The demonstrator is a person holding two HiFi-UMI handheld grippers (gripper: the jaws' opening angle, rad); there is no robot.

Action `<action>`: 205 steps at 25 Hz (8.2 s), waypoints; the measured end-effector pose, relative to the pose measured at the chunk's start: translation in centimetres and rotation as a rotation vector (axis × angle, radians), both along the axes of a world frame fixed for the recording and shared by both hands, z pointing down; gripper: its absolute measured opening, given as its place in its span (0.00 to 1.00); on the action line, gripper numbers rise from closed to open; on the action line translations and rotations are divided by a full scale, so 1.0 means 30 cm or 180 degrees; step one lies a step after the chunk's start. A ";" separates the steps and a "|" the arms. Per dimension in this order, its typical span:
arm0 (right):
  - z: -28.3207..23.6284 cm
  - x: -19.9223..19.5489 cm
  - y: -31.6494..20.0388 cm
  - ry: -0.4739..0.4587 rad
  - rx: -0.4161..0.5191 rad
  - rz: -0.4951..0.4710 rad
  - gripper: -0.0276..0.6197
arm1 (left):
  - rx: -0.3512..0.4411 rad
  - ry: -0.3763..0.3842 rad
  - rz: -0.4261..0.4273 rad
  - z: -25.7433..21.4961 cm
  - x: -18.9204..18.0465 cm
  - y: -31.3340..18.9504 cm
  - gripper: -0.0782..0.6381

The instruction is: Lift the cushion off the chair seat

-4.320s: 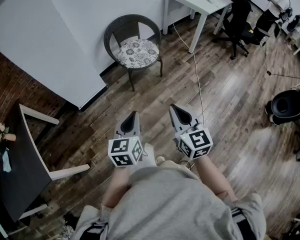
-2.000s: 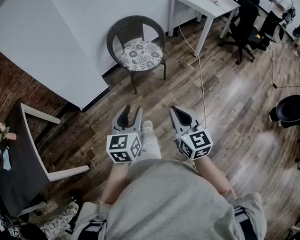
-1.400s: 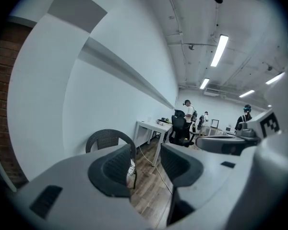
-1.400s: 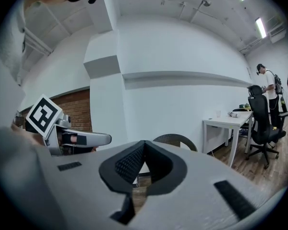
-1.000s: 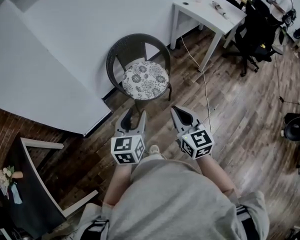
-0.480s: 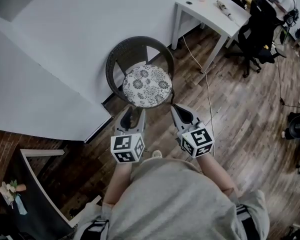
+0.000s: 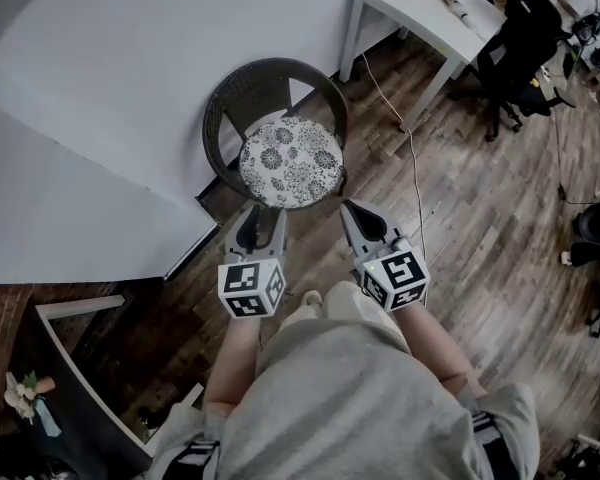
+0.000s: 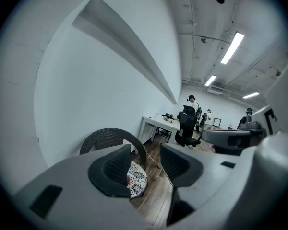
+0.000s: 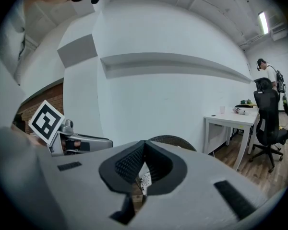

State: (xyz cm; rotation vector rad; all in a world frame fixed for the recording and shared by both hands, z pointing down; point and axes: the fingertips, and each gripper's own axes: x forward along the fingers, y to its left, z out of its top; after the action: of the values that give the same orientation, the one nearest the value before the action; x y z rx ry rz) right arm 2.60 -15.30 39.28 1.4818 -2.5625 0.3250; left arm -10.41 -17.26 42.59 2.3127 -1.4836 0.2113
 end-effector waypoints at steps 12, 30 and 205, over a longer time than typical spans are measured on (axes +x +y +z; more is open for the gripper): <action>0.174 0.012 -0.151 0.0075 -0.0328 -0.0205 0.05 | -0.0288 -0.0026 -0.0036 0.253 0.036 -0.146 0.38; 0.468 0.011 -0.477 0.0141 -0.0558 -0.0573 0.05 | -0.0946 -0.0142 -0.0221 0.774 0.106 -0.373 0.39; 0.007 0.148 0.152 0.0129 0.0157 0.0263 0.04 | 0.0299 0.0063 -0.0030 -0.112 0.063 0.126 0.14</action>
State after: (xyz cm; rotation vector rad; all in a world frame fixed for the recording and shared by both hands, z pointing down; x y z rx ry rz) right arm 7.04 -10.73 39.51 1.5976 -2.5003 0.2414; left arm -8.51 -13.47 39.22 2.3733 -1.5251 0.1180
